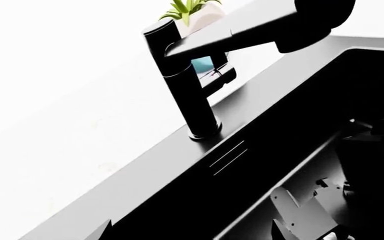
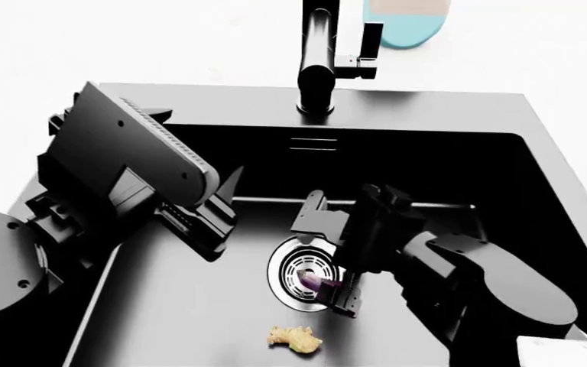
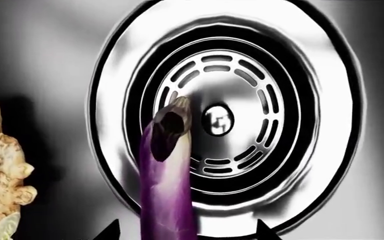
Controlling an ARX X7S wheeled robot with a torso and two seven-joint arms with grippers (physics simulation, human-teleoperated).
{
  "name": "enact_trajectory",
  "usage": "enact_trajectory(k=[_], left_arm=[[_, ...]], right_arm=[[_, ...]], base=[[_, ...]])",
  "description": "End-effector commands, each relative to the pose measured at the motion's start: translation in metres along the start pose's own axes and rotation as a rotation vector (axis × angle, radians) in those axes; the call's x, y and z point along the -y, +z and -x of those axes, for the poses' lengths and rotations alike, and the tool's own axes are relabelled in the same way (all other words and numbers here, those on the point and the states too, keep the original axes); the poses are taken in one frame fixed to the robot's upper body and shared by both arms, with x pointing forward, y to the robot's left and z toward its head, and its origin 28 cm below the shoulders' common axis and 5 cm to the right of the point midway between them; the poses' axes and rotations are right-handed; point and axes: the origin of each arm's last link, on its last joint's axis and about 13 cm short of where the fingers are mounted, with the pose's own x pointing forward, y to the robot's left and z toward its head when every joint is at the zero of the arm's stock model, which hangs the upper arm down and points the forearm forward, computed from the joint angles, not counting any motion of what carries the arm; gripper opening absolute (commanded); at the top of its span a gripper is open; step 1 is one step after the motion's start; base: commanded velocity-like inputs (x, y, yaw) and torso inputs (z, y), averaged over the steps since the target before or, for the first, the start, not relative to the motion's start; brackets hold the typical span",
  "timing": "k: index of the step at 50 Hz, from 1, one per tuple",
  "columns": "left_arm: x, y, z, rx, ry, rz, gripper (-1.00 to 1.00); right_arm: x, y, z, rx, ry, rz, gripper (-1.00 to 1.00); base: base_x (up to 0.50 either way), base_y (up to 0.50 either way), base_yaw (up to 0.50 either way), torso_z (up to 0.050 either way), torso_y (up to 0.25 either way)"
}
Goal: Pick up the fruits and vegetables and place them in the sink. Turn on the sink faucet to wash them. Then turn the sink off and put them in the tray.
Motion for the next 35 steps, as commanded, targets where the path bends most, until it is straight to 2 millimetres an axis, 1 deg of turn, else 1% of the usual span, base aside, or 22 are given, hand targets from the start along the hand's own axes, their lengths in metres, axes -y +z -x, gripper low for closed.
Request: enact_trajectory(k=[1,3,4,11,19,27,35], left_arm=[[0.002,-0.001,-0.001,-0.001,-0.005,0.001,1.00],[0.002,-0.001,-0.001,-0.001,-0.006,0.001,1.00],[0.002,-0.002,-0.001,-0.001,-0.006,0.001,1.00],[0.002,-0.003,-0.002,-0.003,-0.006,0.003,1.00],[0.004,-0.005,-0.003,-0.009,-0.014,-0.002,1.00],[0.009,-0.008,-0.002,-0.028,-0.082,-0.029,1.00],[0.015,-0.011,-0.004,-0.061,-0.218,-0.070,1.00]], right_arm=[[-0.005,-0.011,-0.020,-0.037,0.034,-0.027,1.00],[-0.005,-0.011,-0.021,-0.038,0.037,-0.028,1.00],[-0.005,-0.012,-0.021,-0.039,0.037,-0.027,-1.00],[-0.004,-0.009,-0.016,-0.025,0.018,-0.024,-1.00],[0.001,-0.007,-0.004,0.007,-0.024,-0.034,-1.00],[0.005,-0.014,0.028,0.080,-0.110,-0.074,-1.00],[0.005,-0.022,0.057,0.149,-0.187,-0.110,-1.00]], base=[[0.00,0.00,0.00,0.000,0.000],[0.00,0.00,0.00,0.000,-0.008],[0.00,0.00,0.00,0.000,0.000],[0.00,0.00,0.00,0.000,-0.001],[0.00,0.00,0.00,-0.002,-0.003],[0.00,0.00,0.00,0.000,0.000],[0.00,0.00,0.00,0.000,0.000]])
